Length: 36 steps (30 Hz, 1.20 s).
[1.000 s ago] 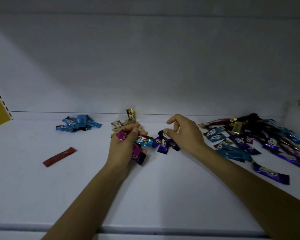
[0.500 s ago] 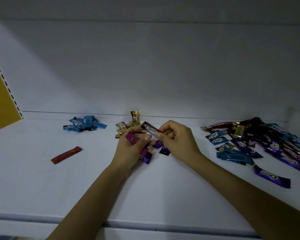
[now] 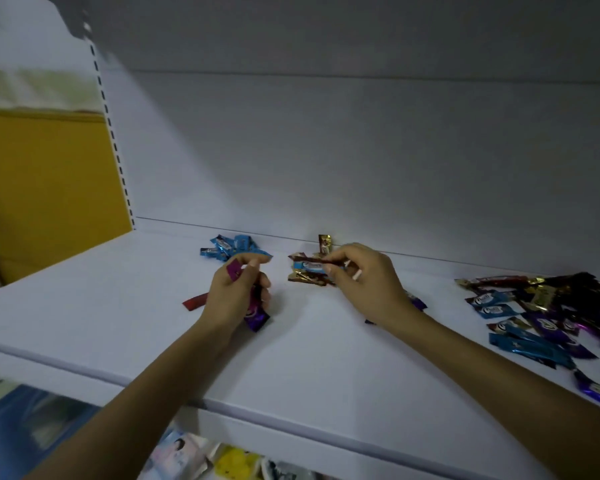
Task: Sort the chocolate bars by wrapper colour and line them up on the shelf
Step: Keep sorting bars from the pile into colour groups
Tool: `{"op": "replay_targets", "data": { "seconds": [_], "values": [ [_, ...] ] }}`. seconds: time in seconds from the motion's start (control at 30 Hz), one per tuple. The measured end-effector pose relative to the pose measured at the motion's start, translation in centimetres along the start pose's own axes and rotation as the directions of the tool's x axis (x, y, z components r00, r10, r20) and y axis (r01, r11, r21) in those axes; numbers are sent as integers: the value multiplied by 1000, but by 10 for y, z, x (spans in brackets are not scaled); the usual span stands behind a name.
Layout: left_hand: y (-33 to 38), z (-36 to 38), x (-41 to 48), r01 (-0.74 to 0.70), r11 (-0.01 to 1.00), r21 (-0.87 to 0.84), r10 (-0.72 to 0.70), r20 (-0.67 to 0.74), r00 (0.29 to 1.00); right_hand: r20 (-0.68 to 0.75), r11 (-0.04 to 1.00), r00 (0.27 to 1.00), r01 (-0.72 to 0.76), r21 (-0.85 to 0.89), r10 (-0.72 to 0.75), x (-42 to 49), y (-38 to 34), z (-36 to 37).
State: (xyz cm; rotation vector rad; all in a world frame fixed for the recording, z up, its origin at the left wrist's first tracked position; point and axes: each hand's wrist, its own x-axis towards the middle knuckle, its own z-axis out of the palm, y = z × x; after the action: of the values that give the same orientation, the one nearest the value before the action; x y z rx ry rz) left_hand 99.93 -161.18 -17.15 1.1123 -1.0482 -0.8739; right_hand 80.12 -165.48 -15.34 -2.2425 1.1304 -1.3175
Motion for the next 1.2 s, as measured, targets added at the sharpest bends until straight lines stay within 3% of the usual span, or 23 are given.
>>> {"op": "replay_targets", "data": {
  "seconds": [0.1,0.17,0.33,0.47,0.57,0.67,0.8,0.9,1.0,1.1,1.2],
  "values": [
    [-2,-21,0,-17,995,-98,-2,-190,982,-32,998,997,67,2,-67,26,-13,37],
    [-2,-27,0,11,979,-204,-60,-240,969,0,989,993,118,-91,-118,48,-17,66],
    [-3,-26,0,48,952,-301,-115,-211,971,120,915,988,139,-379,-101,87,-9,121],
    [-3,-29,4,30,935,-353,-122,-242,963,41,917,992,123,-379,-116,109,-9,142],
    [-2,-27,4,22,938,-345,-109,-234,966,44,885,976,213,-414,-215,124,-16,153],
    [-1,-28,6,8,963,-269,-76,-242,967,173,799,956,292,-526,-236,134,-21,161],
    [-4,-28,8,8,988,-154,-43,-224,974,485,690,874,347,-636,7,138,-16,171],
    [-5,-29,9,14,990,-137,-44,-219,975,553,711,832,366,-601,39,141,-18,165],
    [-6,-30,9,15,989,-146,-46,-214,976,523,783,852,322,-531,4,135,-27,150],
    [-5,-31,6,10,977,-212,-56,-212,976,351,961,936,131,-242,-39,103,-36,134],
    [-1,-30,5,7,943,-333,-95,-251,963,248,999,968,22,36,-30,49,-46,113]
  ]
}}
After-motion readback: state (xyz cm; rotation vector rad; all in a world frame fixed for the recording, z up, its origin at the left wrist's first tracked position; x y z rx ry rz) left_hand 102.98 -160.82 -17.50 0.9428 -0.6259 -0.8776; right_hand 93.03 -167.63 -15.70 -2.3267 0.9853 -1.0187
